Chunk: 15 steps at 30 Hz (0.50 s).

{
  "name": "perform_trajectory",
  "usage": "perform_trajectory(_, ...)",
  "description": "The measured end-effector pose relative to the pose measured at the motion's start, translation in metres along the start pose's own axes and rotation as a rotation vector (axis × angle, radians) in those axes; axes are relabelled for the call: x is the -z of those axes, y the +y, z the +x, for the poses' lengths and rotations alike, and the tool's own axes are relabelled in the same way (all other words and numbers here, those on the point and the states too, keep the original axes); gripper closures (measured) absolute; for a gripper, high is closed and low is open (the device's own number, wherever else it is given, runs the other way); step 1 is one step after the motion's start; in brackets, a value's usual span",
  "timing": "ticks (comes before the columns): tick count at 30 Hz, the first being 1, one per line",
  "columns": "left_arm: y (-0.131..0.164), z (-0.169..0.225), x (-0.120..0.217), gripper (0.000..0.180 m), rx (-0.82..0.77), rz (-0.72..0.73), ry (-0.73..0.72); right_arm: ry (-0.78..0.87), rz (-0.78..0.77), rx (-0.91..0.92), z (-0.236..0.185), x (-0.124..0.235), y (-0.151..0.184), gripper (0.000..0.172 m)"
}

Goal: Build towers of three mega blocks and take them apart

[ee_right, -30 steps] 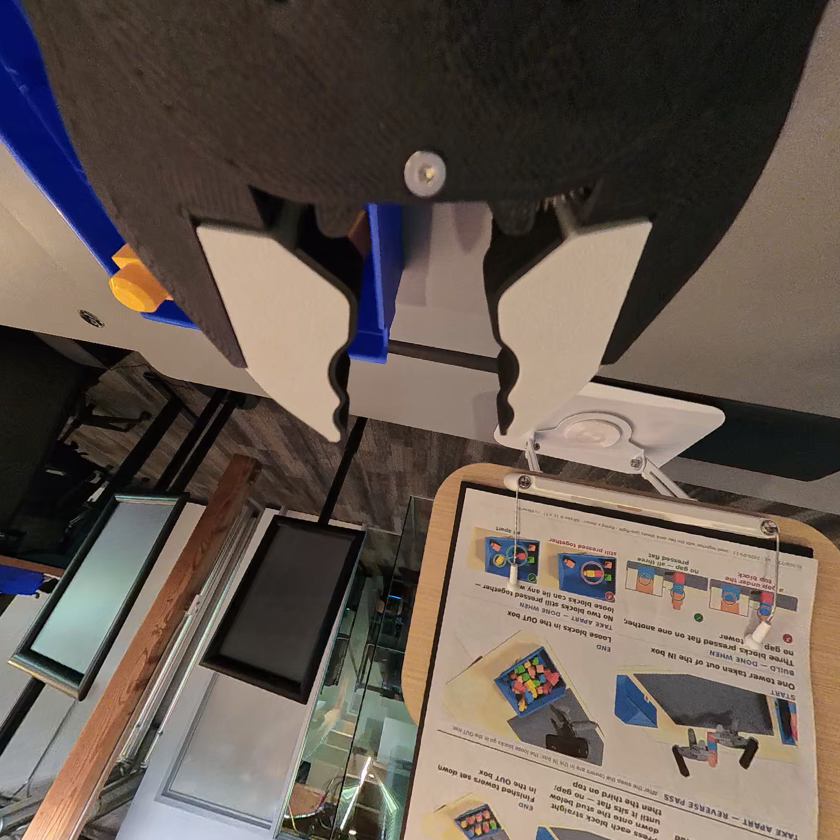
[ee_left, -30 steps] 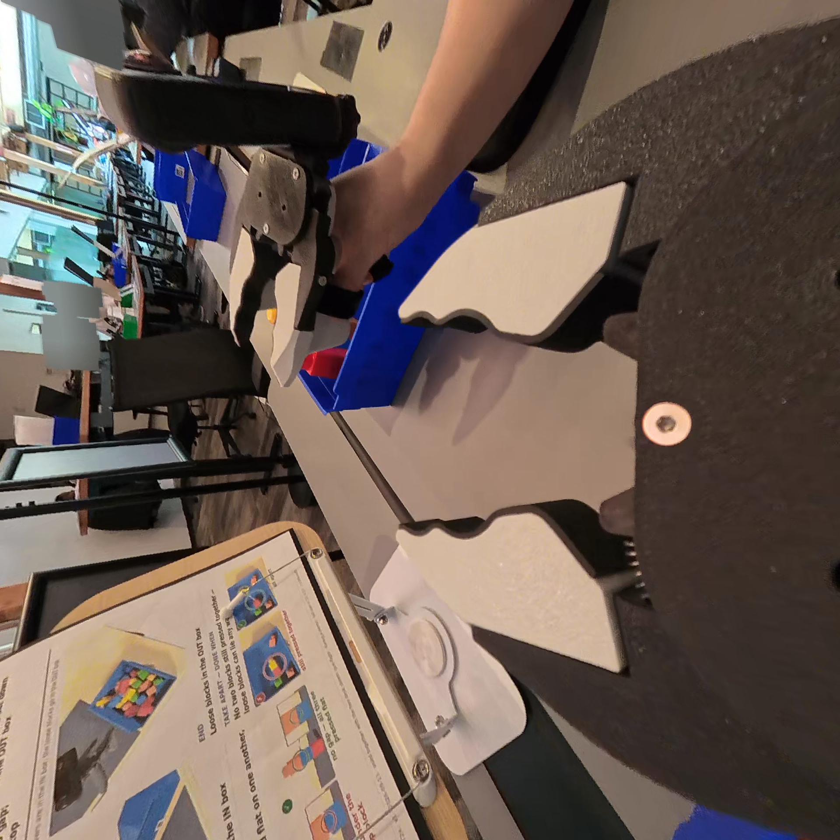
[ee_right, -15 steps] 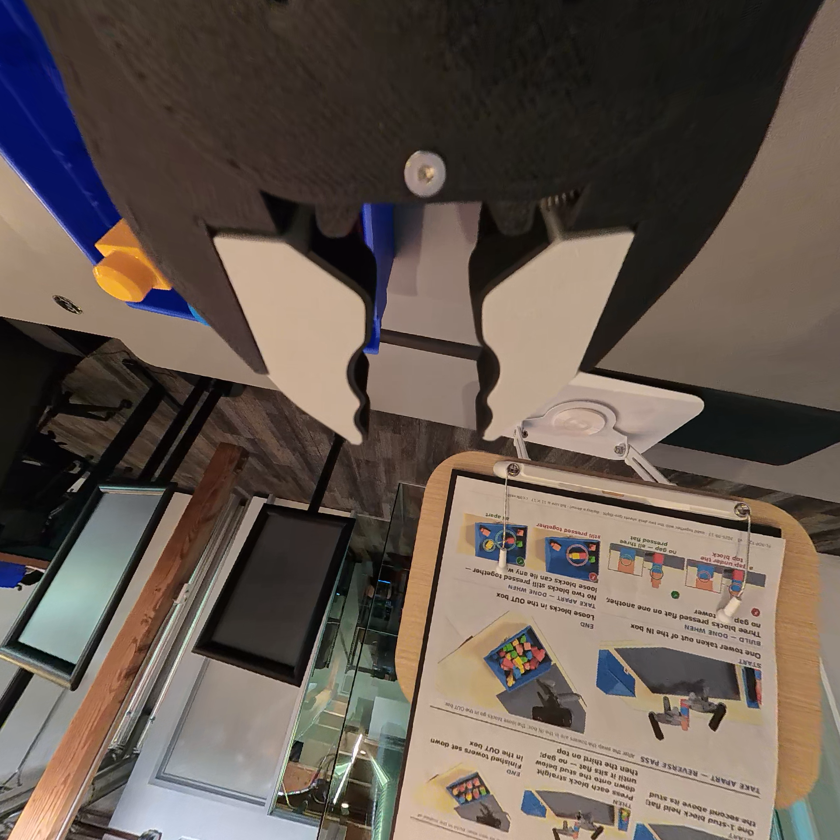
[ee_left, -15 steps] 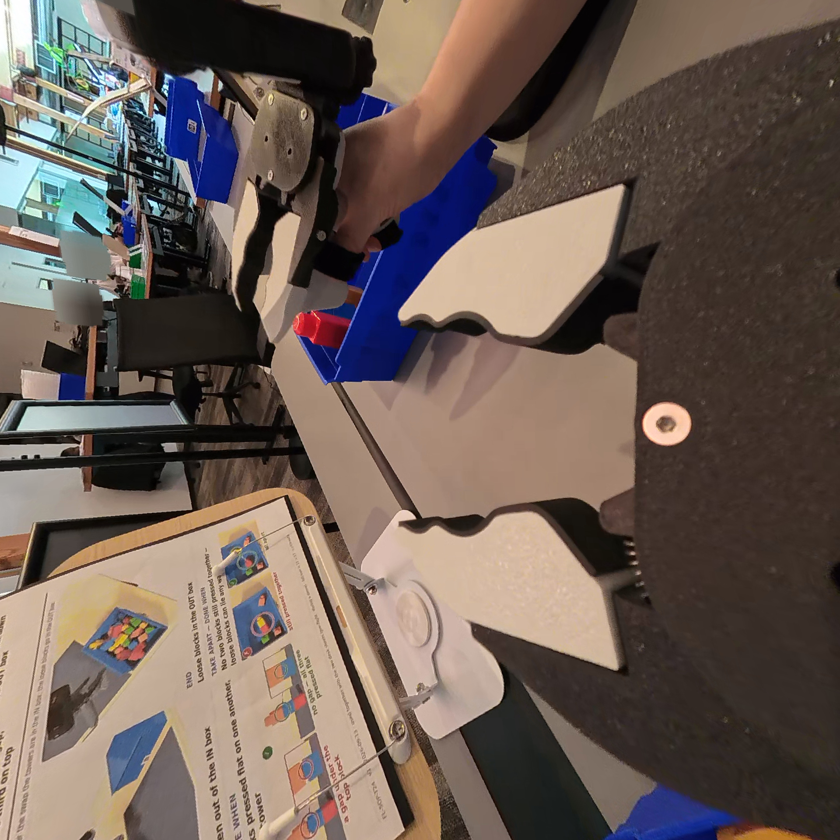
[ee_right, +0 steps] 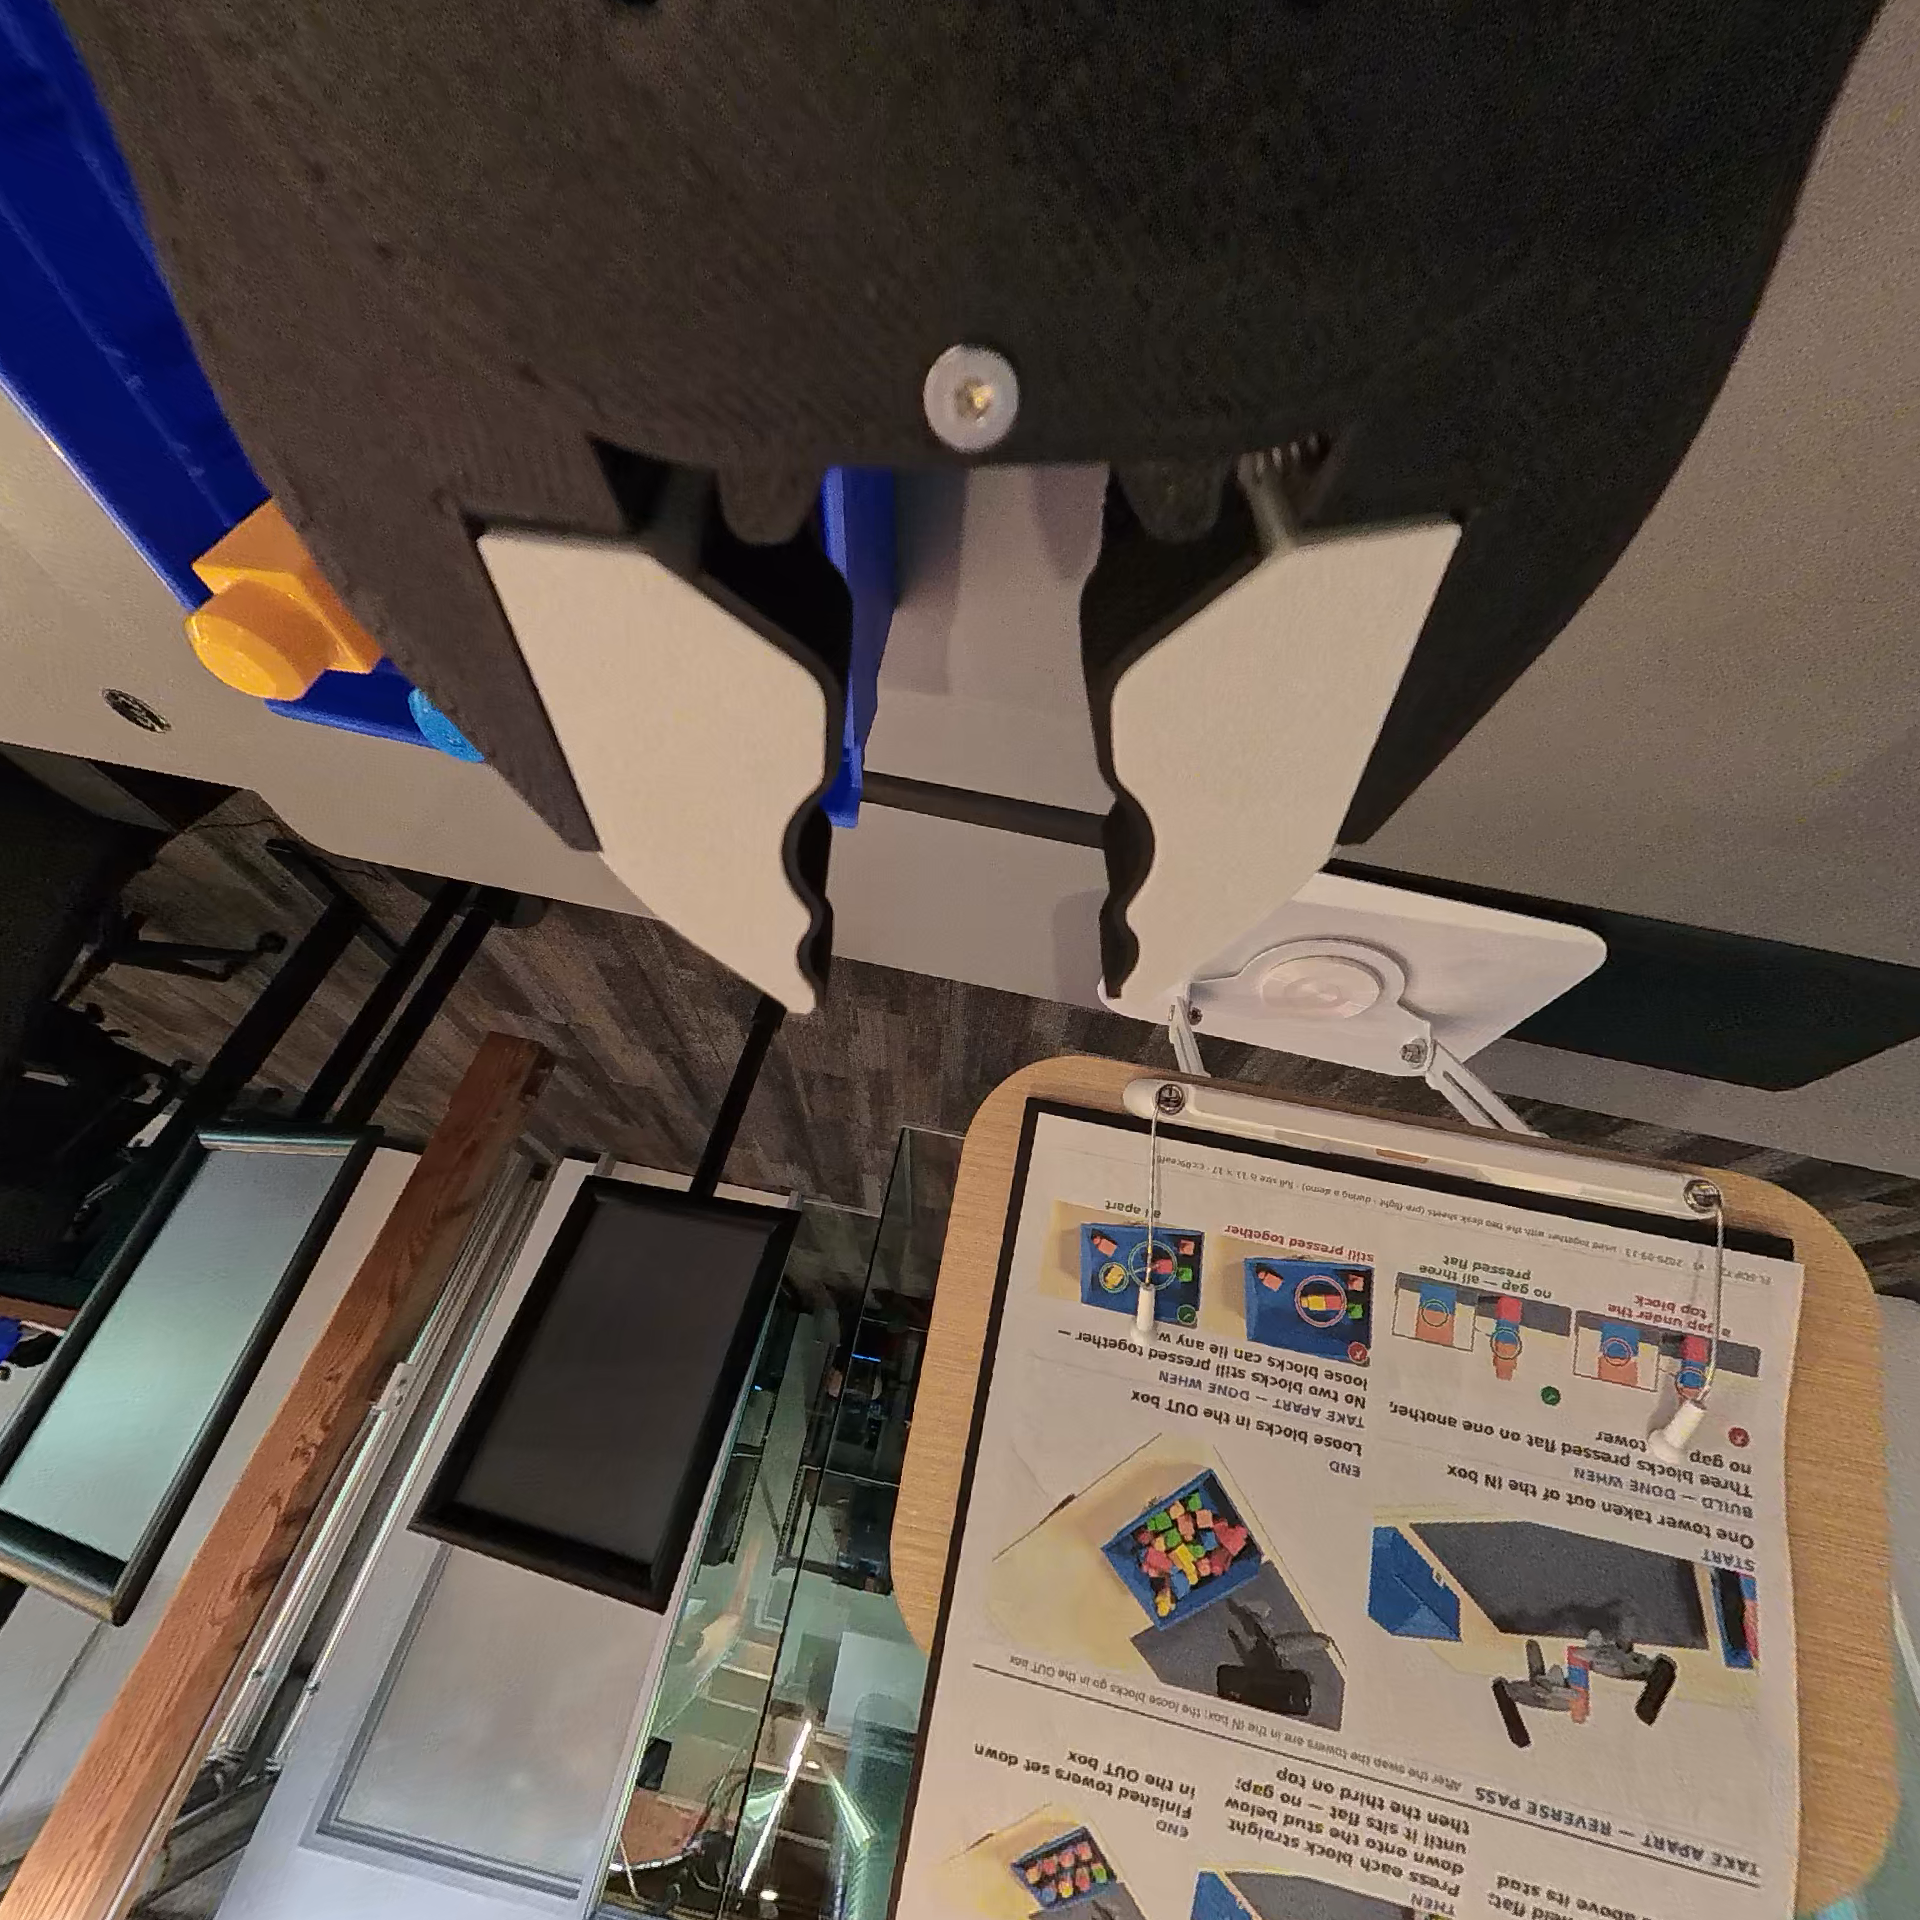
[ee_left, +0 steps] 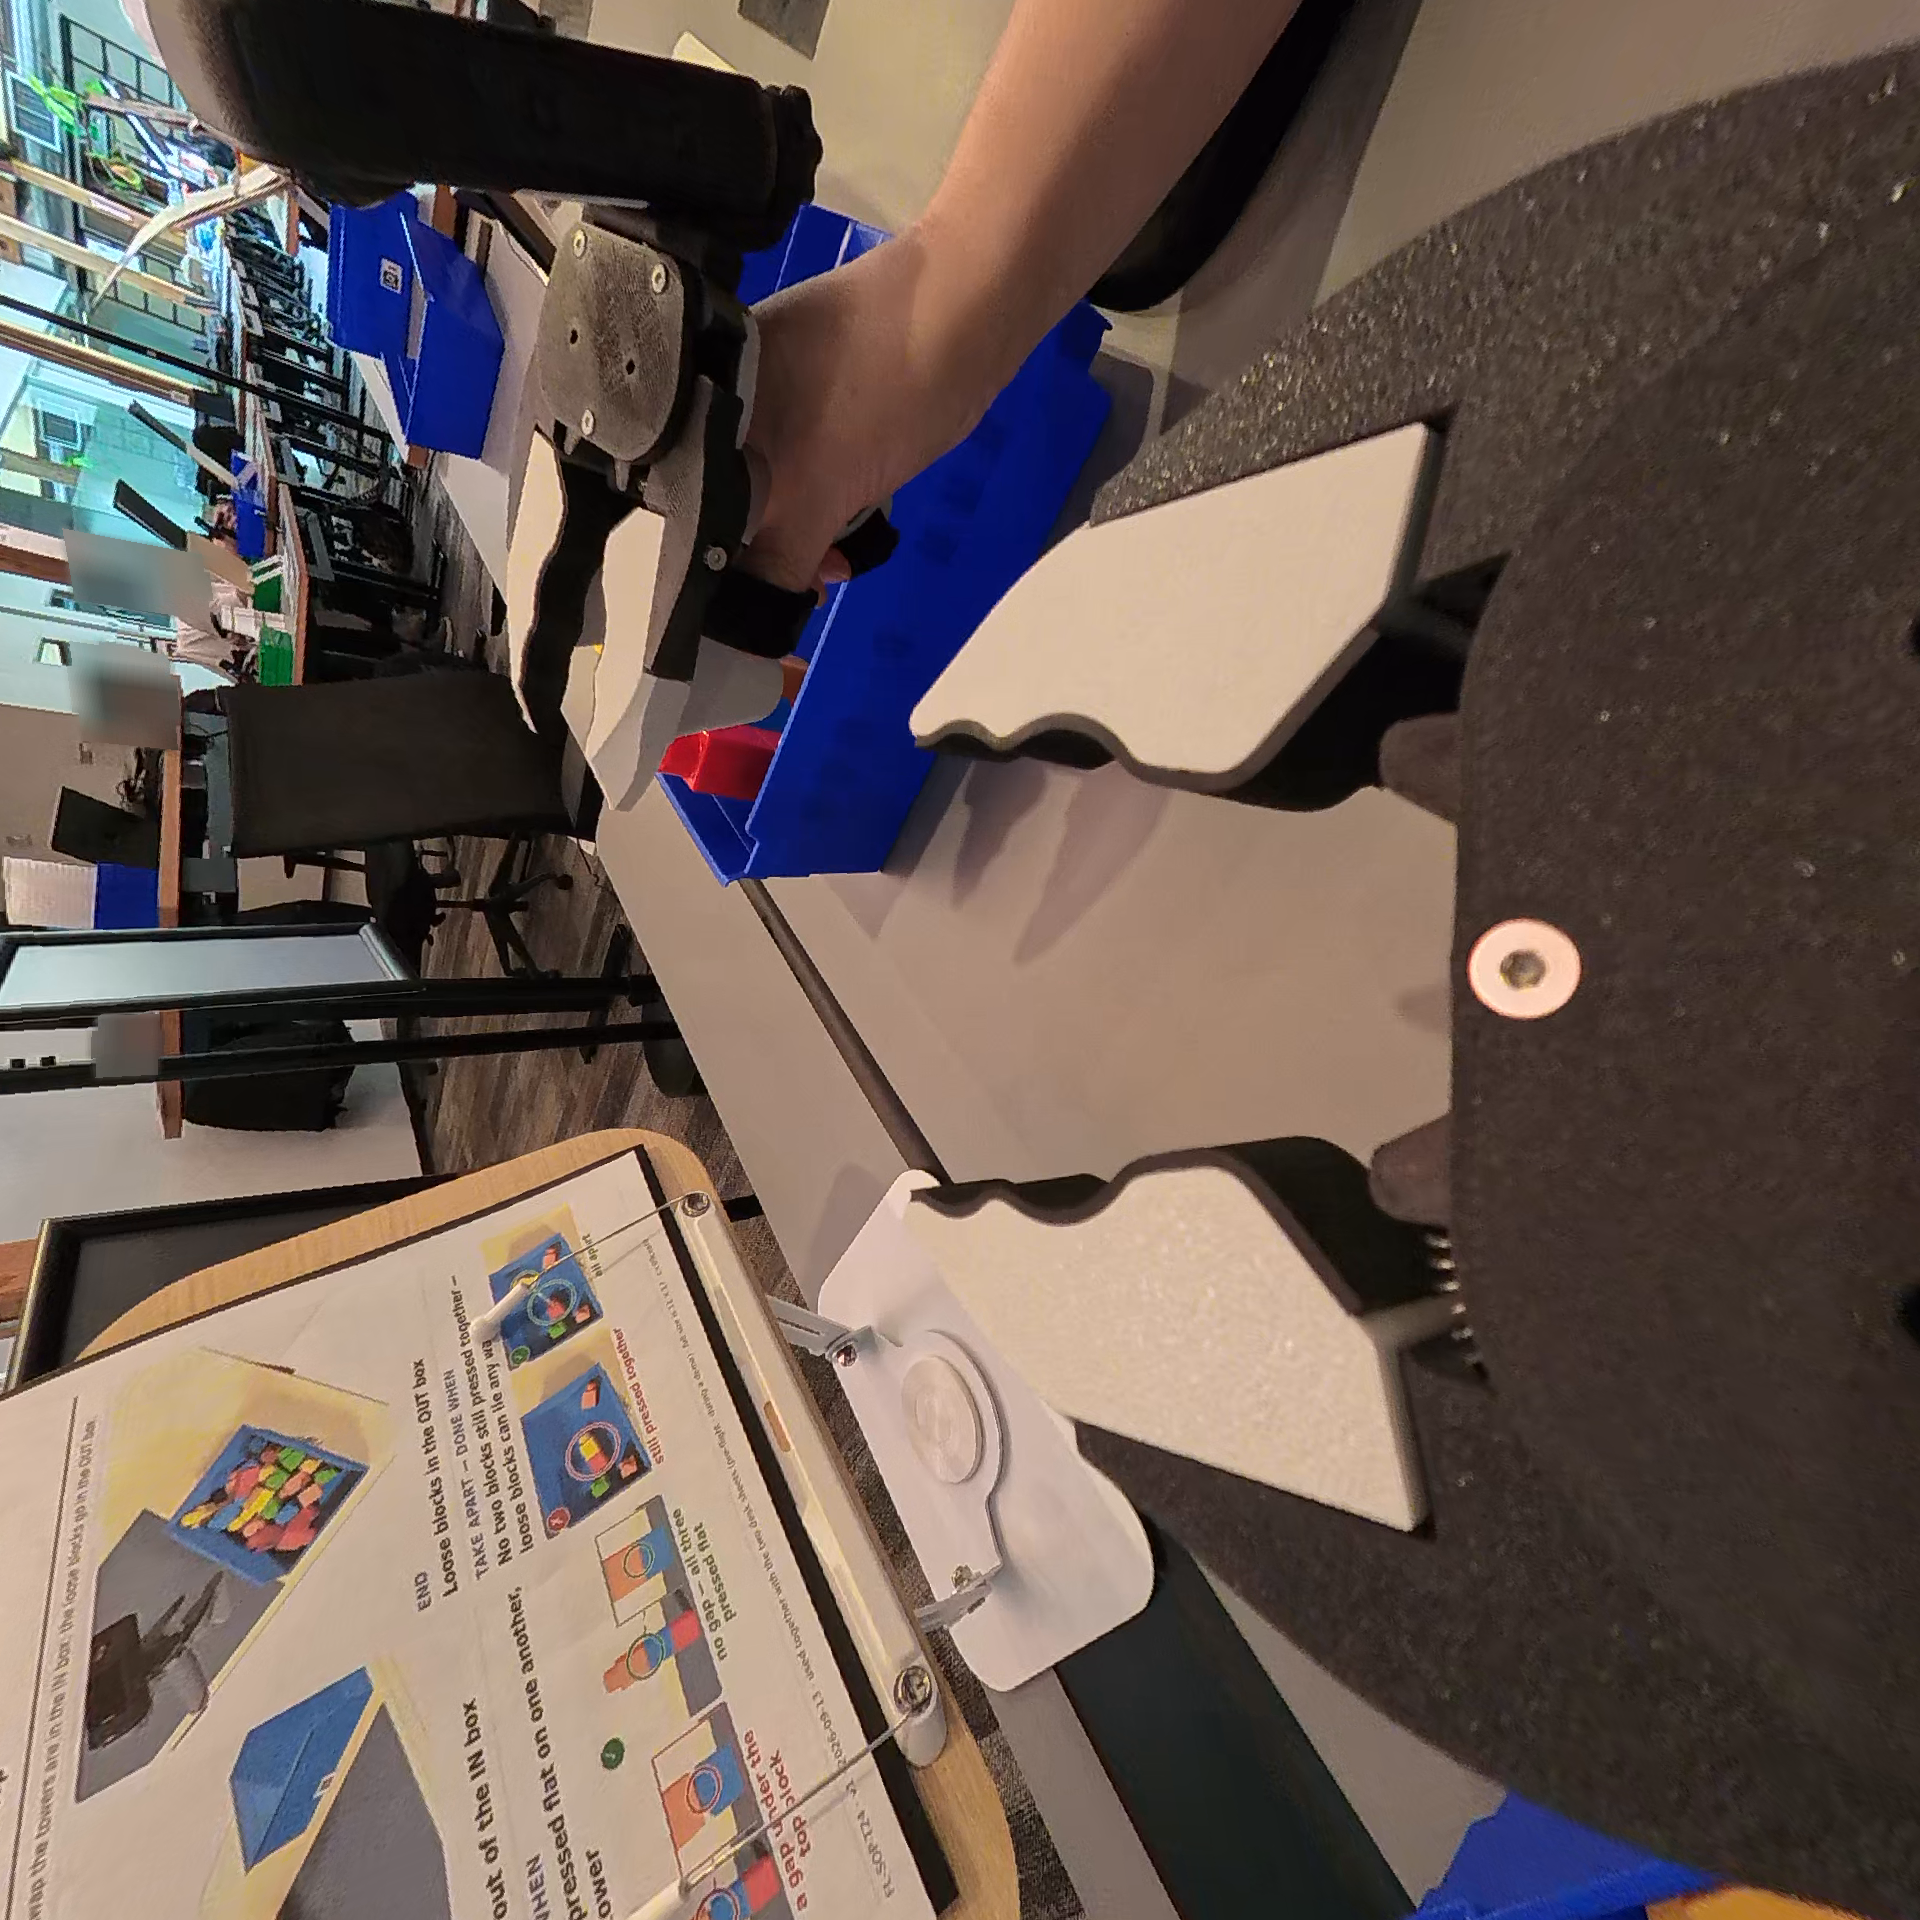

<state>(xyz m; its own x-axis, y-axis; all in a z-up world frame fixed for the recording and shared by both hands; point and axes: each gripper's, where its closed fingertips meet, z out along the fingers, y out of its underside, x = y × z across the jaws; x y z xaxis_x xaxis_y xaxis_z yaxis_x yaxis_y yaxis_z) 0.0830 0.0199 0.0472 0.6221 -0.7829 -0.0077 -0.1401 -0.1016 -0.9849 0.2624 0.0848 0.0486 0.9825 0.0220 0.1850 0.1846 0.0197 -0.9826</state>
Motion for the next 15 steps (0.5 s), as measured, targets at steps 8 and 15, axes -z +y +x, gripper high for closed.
perform_trajectory(8,0.0009,0.0002,-0.0005,0.103,0.000,-0.005,0.000,-0.014,-0.014,-0.009,-0.0017,-0.0016,0.0033,0.121)
perform_trajectory(15,0.0025,0.0007,-0.0016,0.104,-0.002,-0.014,-0.001,-0.020,-0.021,-0.017,-0.0023,-0.0026,0.0055,0.121)
